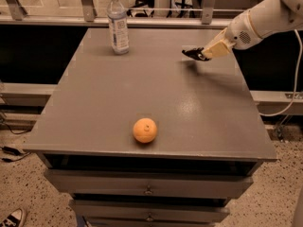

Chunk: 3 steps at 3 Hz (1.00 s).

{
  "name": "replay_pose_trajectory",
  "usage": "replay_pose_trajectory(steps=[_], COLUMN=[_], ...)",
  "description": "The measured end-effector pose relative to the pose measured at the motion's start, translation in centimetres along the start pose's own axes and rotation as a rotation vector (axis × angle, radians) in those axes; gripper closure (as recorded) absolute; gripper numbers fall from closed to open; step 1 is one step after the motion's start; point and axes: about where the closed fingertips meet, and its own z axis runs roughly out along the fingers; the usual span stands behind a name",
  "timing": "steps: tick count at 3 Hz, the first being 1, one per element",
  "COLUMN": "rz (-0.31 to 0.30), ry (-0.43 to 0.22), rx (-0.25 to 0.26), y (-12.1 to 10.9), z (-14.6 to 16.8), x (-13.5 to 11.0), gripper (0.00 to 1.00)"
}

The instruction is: Move rxbar chocolate near orange

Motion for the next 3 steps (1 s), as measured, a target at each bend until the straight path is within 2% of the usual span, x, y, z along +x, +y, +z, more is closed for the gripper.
replay_pose_trajectory(steps=[1, 2, 3], rz=[-0.152, -0.279, -0.372], ry=[0.022, 0.039, 0.047], rx=[-0.126, -0.226, -0.300], y=[6.2, 11.3, 15.2], z=[-2.5, -3.5, -4.1], x=[0.3, 1.3, 2.1], gripper=[1.00, 1.00, 1.00])
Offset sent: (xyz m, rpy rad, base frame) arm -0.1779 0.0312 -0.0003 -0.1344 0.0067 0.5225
